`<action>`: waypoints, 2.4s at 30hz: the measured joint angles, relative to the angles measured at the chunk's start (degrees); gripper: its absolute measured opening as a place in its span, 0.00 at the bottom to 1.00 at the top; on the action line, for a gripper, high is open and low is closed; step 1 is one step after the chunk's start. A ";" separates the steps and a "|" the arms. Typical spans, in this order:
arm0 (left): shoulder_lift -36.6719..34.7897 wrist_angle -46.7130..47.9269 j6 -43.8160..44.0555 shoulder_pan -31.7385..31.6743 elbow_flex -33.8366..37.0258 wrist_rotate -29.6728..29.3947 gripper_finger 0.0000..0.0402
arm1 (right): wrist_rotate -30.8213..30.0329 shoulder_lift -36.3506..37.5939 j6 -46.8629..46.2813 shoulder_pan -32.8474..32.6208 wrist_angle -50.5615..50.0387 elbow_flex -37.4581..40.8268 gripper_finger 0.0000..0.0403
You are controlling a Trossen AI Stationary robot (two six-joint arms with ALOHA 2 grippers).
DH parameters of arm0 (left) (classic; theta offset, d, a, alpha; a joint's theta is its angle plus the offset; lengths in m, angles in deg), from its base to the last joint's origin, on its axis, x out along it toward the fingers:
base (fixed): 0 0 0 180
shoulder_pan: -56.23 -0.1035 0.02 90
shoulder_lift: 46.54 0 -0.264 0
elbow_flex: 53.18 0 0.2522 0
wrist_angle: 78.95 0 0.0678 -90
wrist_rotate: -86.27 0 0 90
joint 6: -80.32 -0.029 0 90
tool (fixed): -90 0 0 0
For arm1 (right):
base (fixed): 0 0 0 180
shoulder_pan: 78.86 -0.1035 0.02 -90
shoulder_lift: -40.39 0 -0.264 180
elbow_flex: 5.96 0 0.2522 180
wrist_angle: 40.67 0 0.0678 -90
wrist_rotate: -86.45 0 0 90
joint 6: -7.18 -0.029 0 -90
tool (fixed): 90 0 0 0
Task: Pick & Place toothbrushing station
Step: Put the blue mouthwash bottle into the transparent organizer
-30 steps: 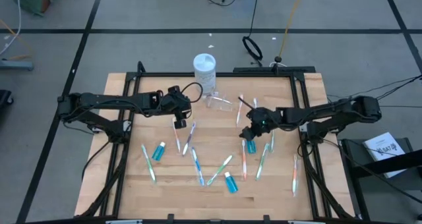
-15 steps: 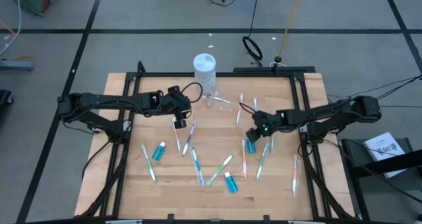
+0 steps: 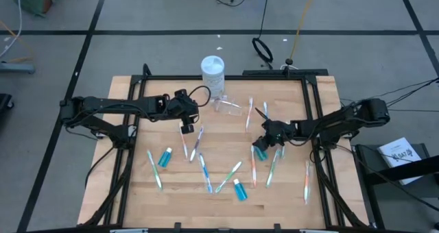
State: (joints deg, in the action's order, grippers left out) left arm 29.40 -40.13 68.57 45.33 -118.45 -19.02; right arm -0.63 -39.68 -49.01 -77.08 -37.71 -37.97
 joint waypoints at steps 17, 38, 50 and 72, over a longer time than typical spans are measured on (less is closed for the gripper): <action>0.00 -0.02 0.02 0.00 0.00 0.00 0.49 | 2.11 1.58 7.16 -0.33 2.86 0.22 0.24; 0.00 -0.03 -0.04 0.00 0.00 -0.02 0.49 | -19.01 5.96 45.78 10.48 51.71 0.00 0.23; 0.00 -1.53 -0.14 -0.02 0.00 0.26 0.49 | -18.78 -19.01 61.96 11.01 56.12 -20.03 0.23; 0.00 -1.36 -0.57 -0.07 -0.02 0.26 0.49 | -24.47 -32.79 61.33 16.70 42.92 -36.23 0.23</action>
State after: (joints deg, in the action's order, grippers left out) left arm 29.40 -41.49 68.00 45.27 -118.47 -18.76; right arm -25.10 -72.47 12.32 -60.38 5.21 -74.20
